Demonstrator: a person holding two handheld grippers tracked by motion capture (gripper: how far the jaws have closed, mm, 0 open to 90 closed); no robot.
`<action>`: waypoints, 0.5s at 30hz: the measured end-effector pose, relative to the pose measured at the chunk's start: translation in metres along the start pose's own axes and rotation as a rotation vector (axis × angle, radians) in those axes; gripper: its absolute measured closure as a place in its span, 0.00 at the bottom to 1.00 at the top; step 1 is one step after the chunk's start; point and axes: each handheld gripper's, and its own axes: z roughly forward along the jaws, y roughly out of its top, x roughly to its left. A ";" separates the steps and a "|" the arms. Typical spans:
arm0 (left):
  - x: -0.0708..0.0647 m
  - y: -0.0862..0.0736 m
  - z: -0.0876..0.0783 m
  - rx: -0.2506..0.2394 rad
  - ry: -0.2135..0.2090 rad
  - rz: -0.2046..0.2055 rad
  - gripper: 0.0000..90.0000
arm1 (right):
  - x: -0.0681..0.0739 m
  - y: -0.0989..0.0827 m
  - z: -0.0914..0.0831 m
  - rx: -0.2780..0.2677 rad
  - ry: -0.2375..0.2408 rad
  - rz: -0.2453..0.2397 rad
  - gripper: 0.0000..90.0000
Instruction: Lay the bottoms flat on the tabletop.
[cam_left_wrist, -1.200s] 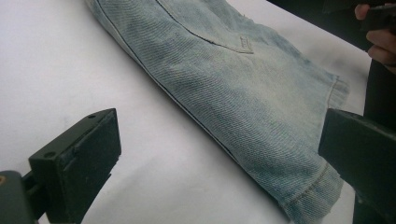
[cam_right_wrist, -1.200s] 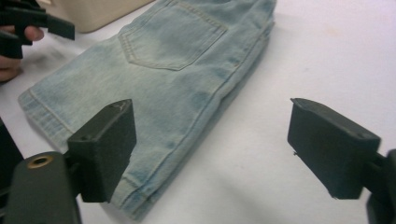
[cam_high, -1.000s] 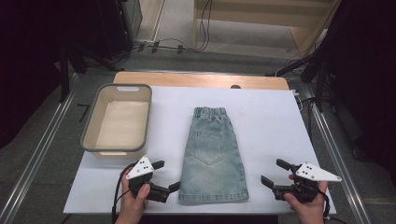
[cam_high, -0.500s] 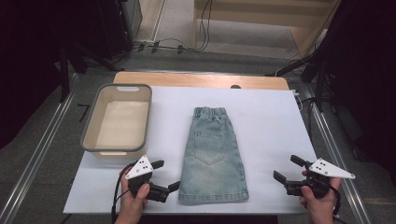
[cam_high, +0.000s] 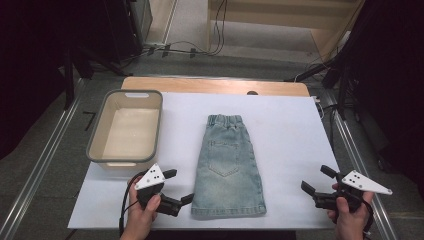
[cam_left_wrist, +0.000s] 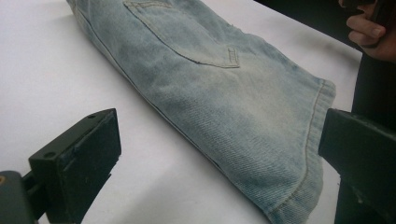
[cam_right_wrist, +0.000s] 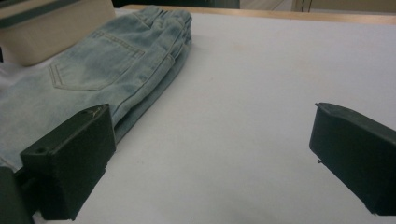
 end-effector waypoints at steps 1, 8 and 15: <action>0.000 0.002 -0.001 -0.001 -0.002 0.003 0.00 | 0.000 0.000 -0.001 0.000 0.001 0.010 0.00; -0.006 0.019 0.001 -0.015 -0.022 0.029 0.00 | -0.002 -0.002 -0.002 0.010 0.010 0.015 0.00; -0.012 0.041 0.008 -0.030 -0.042 0.062 0.00 | -0.004 -0.004 -0.001 0.011 0.013 0.014 0.00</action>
